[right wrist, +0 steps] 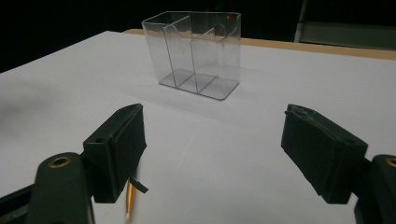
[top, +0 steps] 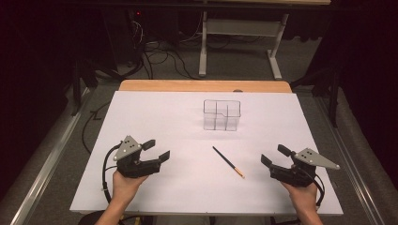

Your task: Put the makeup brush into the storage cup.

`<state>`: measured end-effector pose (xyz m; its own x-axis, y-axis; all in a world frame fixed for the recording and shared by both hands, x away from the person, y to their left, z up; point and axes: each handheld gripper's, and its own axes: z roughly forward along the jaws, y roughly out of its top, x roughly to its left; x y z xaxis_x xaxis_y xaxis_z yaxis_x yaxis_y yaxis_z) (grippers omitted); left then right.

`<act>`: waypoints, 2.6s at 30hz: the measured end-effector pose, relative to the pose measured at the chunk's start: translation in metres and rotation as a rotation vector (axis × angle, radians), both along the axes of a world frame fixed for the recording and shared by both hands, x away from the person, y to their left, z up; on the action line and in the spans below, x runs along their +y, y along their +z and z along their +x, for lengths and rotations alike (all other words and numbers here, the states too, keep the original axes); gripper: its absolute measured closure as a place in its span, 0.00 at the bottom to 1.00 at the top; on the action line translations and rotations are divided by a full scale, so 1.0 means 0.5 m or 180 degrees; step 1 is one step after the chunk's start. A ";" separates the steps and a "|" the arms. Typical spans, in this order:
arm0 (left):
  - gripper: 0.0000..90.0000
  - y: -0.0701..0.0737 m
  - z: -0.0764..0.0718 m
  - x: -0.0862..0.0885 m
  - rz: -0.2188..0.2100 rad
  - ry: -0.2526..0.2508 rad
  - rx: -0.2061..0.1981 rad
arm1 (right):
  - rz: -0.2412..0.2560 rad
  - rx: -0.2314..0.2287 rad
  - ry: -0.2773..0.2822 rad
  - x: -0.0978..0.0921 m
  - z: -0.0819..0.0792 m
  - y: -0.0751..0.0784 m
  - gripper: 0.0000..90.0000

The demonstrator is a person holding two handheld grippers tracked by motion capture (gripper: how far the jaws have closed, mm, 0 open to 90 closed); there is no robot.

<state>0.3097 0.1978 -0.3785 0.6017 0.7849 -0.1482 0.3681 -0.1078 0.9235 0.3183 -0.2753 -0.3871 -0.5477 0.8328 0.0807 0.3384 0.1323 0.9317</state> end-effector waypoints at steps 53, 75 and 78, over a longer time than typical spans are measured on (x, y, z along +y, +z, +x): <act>0.32 -0.005 0.002 -0.003 0.0037 -0.0012 0.0042 | -0.0057 0.0034 0.0386 0.124 0.061 0.020 0.30; 0.32 -0.006 0.003 -0.006 0.0042 -0.0021 0.0057 | -0.0044 0.0090 0.0542 0.197 0.090 0.014 0.30; 0.32 -0.007 0.004 -0.005 0.0053 -0.0031 0.0065 | -0.0050 0.0077 0.0565 0.205 0.094 0.014 0.30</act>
